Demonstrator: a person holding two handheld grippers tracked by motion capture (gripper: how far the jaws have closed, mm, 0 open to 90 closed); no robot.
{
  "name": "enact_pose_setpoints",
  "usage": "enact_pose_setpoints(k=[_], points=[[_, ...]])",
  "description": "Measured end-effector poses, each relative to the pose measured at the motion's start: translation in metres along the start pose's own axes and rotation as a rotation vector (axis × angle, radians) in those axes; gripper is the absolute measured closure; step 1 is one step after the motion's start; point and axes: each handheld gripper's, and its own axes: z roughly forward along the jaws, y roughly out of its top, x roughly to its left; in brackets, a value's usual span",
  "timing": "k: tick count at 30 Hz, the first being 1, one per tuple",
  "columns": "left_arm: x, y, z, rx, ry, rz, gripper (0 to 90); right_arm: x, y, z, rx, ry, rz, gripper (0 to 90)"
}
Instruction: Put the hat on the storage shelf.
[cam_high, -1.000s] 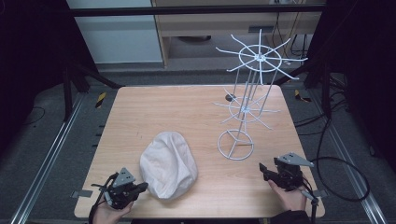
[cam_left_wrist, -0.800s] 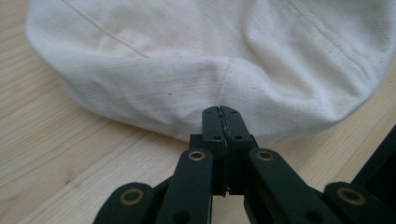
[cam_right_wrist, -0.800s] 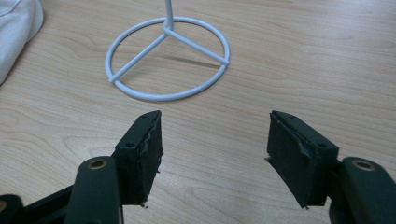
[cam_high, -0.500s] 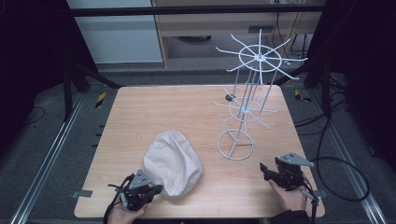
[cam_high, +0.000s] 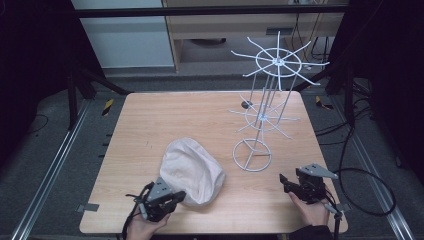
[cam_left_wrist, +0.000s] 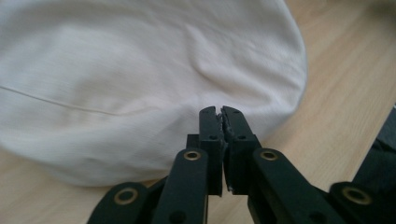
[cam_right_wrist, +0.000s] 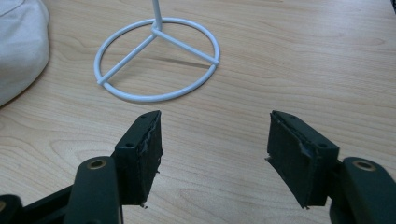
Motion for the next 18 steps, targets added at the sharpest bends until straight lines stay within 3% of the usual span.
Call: enact_pose_setpoints(k=[3,5,7,9,11,13,18], points=[[0.024,0.013,-0.012,-0.033,0.108,-0.018,80.1,0.0,0.0,0.0,0.001,-0.004,0.0,35.7],[0.045,0.019,-0.01,-0.022,0.185,-0.041,75.7,0.0,0.0,0.001,0.004,-0.002,-0.003,35.5],[0.065,0.021,-0.002,-0.002,0.224,-0.069,69.2,0.002,0.0,0.002,0.007,-0.002,-0.007,35.4],[0.081,0.021,0.01,0.021,0.233,-0.112,64.8,0.003,0.0,0.003,0.008,0.0,-0.014,35.1],[0.09,0.019,0.02,0.053,0.233,-0.108,60.9,0.003,0.0,0.003,0.009,0.003,-0.011,34.9],[0.095,0.018,0.029,0.074,0.228,-0.1,55.5,0.002,0.0,0.003,0.012,0.002,-0.015,34.8],[0.1,0.013,0.044,0.096,0.186,-0.141,48.7,0.002,-0.001,0.003,0.017,0.002,-0.01,34.6]])
